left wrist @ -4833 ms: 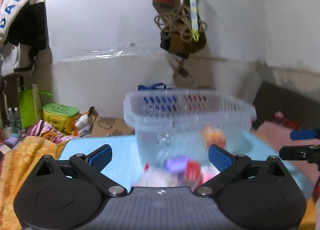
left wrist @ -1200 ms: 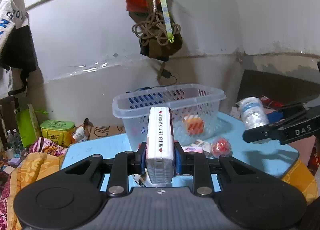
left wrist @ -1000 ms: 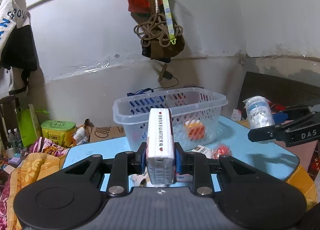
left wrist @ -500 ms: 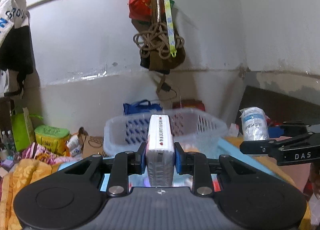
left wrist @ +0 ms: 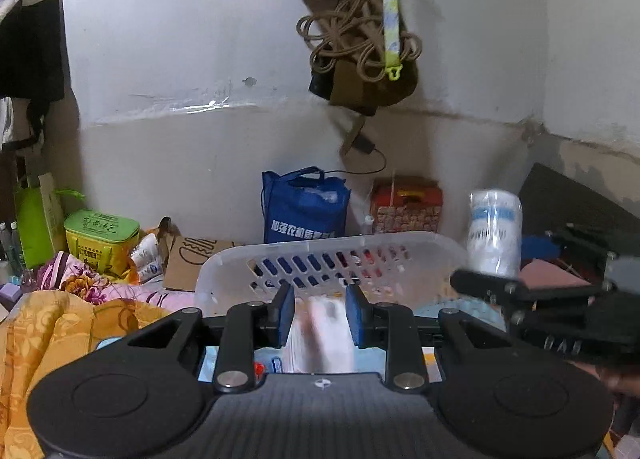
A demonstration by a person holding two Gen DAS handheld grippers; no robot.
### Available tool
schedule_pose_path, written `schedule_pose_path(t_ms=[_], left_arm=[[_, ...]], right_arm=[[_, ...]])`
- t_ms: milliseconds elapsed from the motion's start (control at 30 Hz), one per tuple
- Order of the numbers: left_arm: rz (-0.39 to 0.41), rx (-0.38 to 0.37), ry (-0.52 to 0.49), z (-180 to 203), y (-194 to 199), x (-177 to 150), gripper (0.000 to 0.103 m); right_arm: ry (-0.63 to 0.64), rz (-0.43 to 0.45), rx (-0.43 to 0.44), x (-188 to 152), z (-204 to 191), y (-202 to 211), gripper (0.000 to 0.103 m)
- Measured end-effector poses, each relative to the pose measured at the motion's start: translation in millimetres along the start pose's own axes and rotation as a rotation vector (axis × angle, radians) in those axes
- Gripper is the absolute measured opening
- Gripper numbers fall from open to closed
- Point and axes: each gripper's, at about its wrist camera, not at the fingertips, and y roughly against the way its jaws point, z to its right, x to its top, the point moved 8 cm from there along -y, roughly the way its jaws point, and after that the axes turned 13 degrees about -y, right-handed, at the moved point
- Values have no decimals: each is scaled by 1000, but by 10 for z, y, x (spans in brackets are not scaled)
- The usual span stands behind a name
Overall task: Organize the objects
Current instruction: 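Lower the pill bottle and white box into the basket and release both, then grasp the red mesh candy bag with the right gripper while the left grasps the grey plush toy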
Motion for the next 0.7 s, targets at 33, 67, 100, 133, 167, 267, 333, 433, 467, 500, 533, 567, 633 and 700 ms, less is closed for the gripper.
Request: schedule_pose_path(t_ms=[33,67,100,133,167,267,333,433,467,500,533,567,633,700], left_arm=[[0,7,4,-10,-67,-7,31],[-6,9,7,-18,-121,-15,31],[-11,9,8,-26,-172,-33,31],[5,24,10,-48,-182,-39,34],[24,42,1,-58,-170,-46,46],[63,104,-79,-40,-36,-99,81],[94,126,-103,-20,128,-161,81],[126,98,-80,-2,395,-271,82],[132,83,-73,10,469,-310,83],[133,69,-65,26,555,-385,83],[128,60,-60,40,615,-460,83],[117,53,-59,54,668,-556,84],[72,50,-61,76,687,-759,84],[12,56,-62,77,669,-964,84]], right_arm=[[-22,4,11,-14,23,-30,64],[-23,0,11,-12,33,-49,65],[-12,-10,6,-29,27,-83,68],[-3,-20,0,-46,20,-103,86],[-3,-8,-13,-57,16,-85,103],[-3,75,-9,-48,-27,100,103],[-50,100,1,-49,-28,270,103],[-178,93,44,-166,-30,554,103],[-196,69,66,-246,-60,613,103],[-189,37,83,-353,-101,665,103],[-180,20,91,-470,-131,709,103],[-170,-2,91,-599,-159,740,103],[-145,-87,93,-833,-197,710,103],[-144,-139,89,-971,-208,678,103]])
